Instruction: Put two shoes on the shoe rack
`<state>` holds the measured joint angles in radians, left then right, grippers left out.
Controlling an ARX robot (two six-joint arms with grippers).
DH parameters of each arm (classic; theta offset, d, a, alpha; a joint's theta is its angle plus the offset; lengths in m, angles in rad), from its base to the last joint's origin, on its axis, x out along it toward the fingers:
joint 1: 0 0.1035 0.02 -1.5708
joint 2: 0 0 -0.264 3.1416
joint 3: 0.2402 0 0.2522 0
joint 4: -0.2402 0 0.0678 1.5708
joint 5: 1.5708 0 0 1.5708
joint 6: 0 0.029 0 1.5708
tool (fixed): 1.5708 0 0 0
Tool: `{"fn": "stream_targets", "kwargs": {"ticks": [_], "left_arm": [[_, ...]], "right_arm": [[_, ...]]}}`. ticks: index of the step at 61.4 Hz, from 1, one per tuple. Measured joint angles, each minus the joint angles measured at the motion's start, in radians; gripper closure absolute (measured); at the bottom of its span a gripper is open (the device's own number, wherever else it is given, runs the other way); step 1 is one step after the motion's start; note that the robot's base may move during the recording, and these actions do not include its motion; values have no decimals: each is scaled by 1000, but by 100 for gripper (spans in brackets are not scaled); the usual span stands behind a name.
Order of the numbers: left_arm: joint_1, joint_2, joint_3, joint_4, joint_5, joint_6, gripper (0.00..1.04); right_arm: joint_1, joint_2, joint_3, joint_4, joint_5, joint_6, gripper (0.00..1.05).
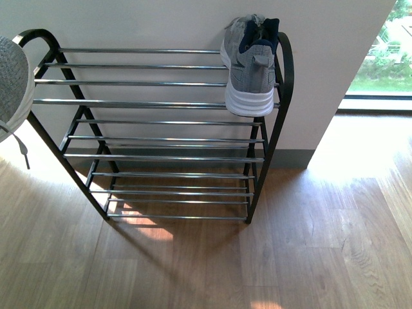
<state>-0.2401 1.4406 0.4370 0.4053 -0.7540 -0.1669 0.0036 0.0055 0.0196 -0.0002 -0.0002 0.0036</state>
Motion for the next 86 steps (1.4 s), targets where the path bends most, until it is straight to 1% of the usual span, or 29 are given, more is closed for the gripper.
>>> {"fn": "stream_targets", "kwargs": {"ticks": [4,6,9,10,11,12,13,16,20,22,26,33,36,40,57,61,63,73,86], "left_arm": [[-2,0,0,0,-1,0,103],[-2,0,0,0,5,0,103],[-2,0,0,1,15,-3,103],[-2,2,-2,17,30,-18,103],[-3,5,-5,49,51,-40,103],[-5,8,-5,64,56,-47,103],[-9,15,-2,79,83,-83,103],[-20,34,29,72,122,-148,103],[-64,129,189,-17,220,-313,103],[-78,182,272,-55,265,-365,103],[-101,268,406,-116,302,-441,103],[-146,489,735,-271,387,-597,103],[-157,574,842,-319,394,-629,103],[-161,648,924,-356,410,-661,103],[-161,851,1163,-434,448,-698,103],[-161,878,1226,-460,489,-704,103],[-162,886,1245,-460,494,-701,103],[-177,911,1306,-488,512,-690,103],[-172,952,1339,-499,531,-732,103]], "right_arm": [[0,0,0,0,3,0,26],[0,-1,0,0,3,0,16],[0,-1,0,0,3,0,10],[0,-1,0,0,2,0,8],[0,-1,0,0,2,0,7],[0,-1,0,0,2,0,8],[0,-1,0,0,2,0,8],[0,-1,0,0,2,0,9],[0,-1,0,0,2,0,9],[0,-1,0,0,2,0,9],[0,-1,0,0,2,0,9],[0,-1,0,0,2,0,9],[0,-1,0,0,2,0,9],[0,-1,0,0,2,0,9],[0,-1,0,0,2,0,9],[0,-1,0,0,2,0,9],[0,-1,0,0,2,0,9],[0,-1,0,0,2,0,9],[0,-1,0,0,2,0,9]]}}
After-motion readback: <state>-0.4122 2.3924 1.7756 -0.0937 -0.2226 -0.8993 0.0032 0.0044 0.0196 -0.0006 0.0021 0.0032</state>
